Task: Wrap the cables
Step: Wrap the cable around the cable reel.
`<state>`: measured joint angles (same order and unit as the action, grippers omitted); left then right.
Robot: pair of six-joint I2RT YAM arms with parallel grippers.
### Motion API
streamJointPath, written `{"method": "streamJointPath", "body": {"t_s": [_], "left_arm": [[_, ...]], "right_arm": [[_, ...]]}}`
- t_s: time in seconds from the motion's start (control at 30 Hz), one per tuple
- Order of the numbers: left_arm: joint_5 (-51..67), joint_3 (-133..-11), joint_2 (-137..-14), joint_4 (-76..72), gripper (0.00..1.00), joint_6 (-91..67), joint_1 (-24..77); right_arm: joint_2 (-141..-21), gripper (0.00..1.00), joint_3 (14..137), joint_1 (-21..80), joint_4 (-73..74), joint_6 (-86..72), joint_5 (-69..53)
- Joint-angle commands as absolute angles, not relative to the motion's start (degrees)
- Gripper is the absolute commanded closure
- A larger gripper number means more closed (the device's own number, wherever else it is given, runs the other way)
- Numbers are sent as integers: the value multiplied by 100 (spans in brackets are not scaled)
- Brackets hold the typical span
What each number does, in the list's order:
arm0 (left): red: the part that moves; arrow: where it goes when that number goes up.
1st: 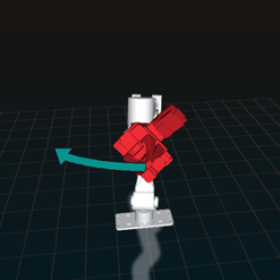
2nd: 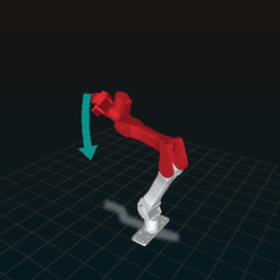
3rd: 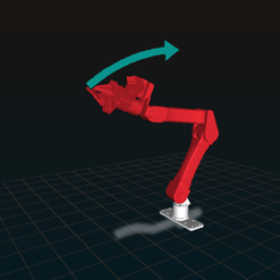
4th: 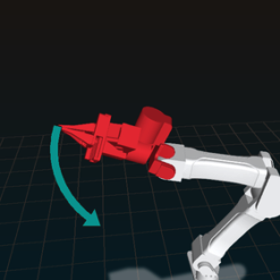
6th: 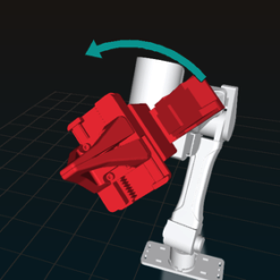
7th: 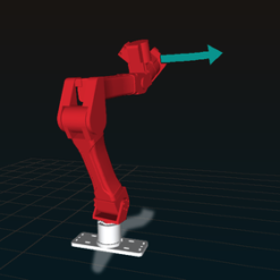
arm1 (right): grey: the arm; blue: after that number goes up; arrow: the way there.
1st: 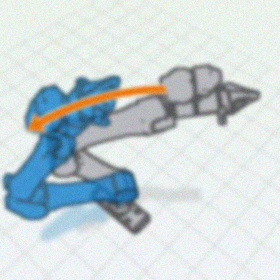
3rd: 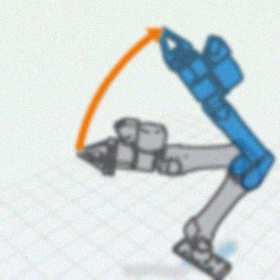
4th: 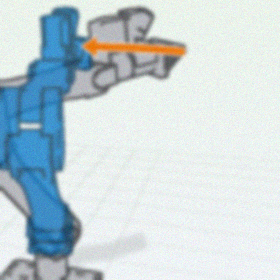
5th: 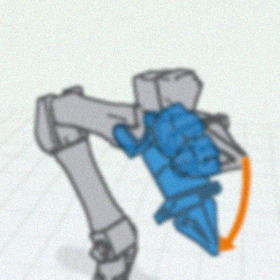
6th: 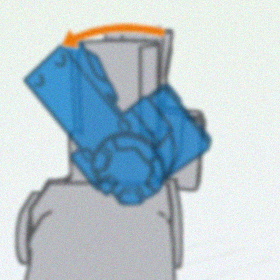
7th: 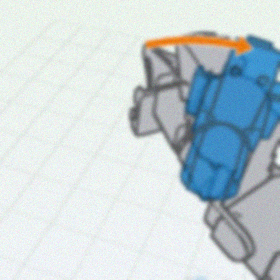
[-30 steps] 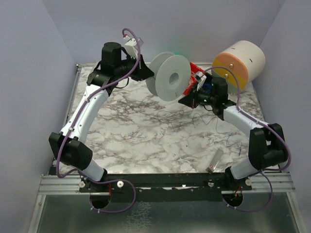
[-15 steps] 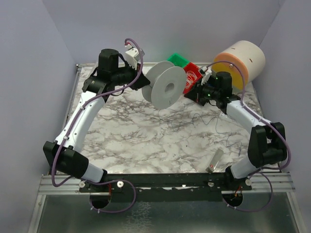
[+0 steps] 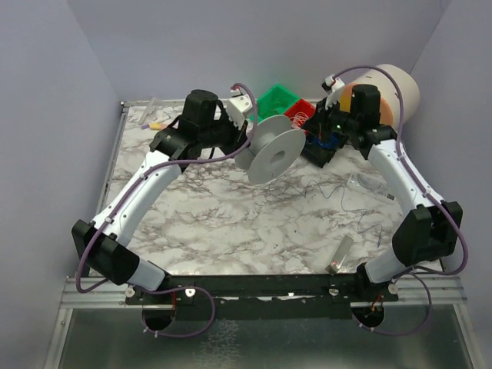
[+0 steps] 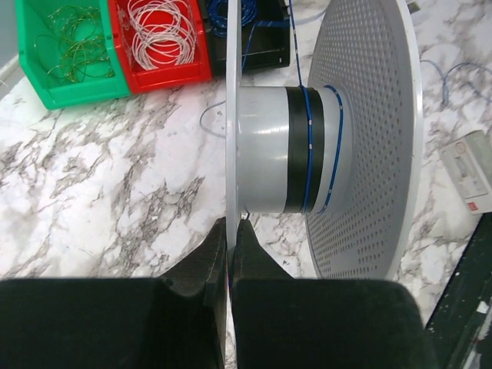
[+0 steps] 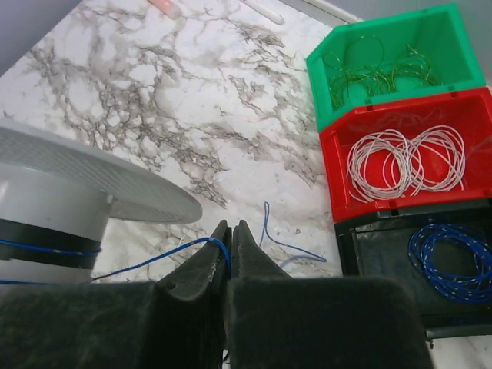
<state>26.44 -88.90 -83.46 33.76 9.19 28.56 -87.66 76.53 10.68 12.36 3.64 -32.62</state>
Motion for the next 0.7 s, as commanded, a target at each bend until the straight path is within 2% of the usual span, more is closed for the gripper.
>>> {"method": "streamJointPath", "body": {"t_s": [0.0, 0.23, 0.37, 0.5, 0.67], "left_arm": [[1401, -8806, -8096, 3611, 100, 1435, 3233], [326, -8752, -8227, 3370, 100, 1432, 3407], [-129, -8748, -8399, 3212, 100, 1360, 3518], [-246, -8727, -8600, 3042, 100, 1156, 3625], [-655, -8820, -8892, 2912, 100, 875, 3728]], "right_arm": [[-9044, 99, 8742, 950, 3269, 1141, -4054], [-9434, 100, 10137, 958, 5363, 1969, -4387], [-9471, 100, 10073, 957, 5703, 2109, -4934], [-9399, 100, 9609, 962, 5319, 1758, -6245], [-8998, 100, 8766, 1074, 3213, 138, -7073]]}}
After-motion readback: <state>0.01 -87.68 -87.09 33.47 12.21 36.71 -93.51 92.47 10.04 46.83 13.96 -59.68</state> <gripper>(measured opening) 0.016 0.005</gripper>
